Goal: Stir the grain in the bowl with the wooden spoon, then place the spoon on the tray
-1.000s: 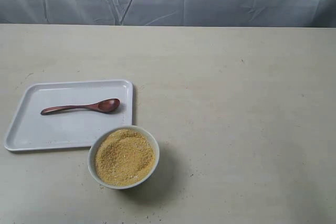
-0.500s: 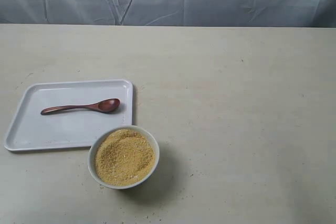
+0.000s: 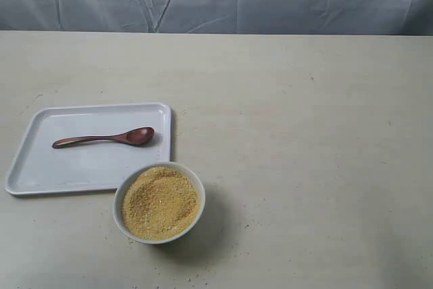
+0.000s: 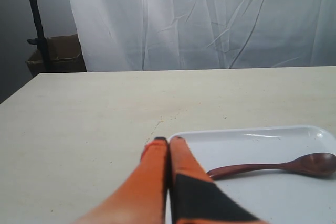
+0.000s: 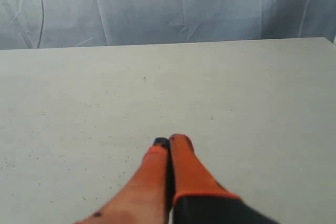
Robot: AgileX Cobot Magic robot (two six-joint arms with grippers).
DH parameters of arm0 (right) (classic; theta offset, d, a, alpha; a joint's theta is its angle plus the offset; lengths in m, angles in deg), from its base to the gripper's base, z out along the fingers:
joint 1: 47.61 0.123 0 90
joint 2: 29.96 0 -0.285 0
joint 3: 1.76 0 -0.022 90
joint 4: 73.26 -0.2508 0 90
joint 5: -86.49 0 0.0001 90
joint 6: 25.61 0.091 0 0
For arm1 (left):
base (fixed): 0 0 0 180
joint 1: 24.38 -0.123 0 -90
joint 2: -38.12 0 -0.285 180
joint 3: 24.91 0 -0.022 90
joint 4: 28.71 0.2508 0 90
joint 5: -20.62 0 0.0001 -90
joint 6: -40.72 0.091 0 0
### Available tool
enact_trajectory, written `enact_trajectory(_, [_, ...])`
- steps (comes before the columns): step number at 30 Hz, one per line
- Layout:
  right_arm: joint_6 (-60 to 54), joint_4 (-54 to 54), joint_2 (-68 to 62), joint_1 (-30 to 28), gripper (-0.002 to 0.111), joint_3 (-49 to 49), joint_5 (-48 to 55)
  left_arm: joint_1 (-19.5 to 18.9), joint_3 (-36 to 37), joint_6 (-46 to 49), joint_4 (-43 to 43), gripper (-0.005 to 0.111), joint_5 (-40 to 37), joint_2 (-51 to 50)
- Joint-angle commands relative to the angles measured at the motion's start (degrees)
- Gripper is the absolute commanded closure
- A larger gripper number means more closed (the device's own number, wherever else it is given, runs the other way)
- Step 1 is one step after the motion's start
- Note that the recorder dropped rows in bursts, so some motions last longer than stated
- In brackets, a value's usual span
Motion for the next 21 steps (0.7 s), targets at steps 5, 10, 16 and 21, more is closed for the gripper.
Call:
enact_trajectory(5, [-0.8,0.3,0.4,-0.2,0.109,-0.3,-1.2,0.0,0.3,-0.2,-0.2,0.106,0.3,0.3])
enact_trajectory(10, [-0.9,0.3,0.4,-0.2,0.109,-0.3,-1.2,0.0,0.3,-0.2,-0.2,0.106,0.3,0.3])
enact_trajectory(16, [-4.6,0.1,0.4,-0.2,0.109,-0.3,-1.1,0.0,0.3,-0.2,-0.2,0.106,0.3,0.3])
enact_trajectory(21, [-4.6,-0.1,0.4,-0.2,0.109,-0.3,-1.1,0.0,0.3,-0.2,-0.2,0.106,0.3,0.3])
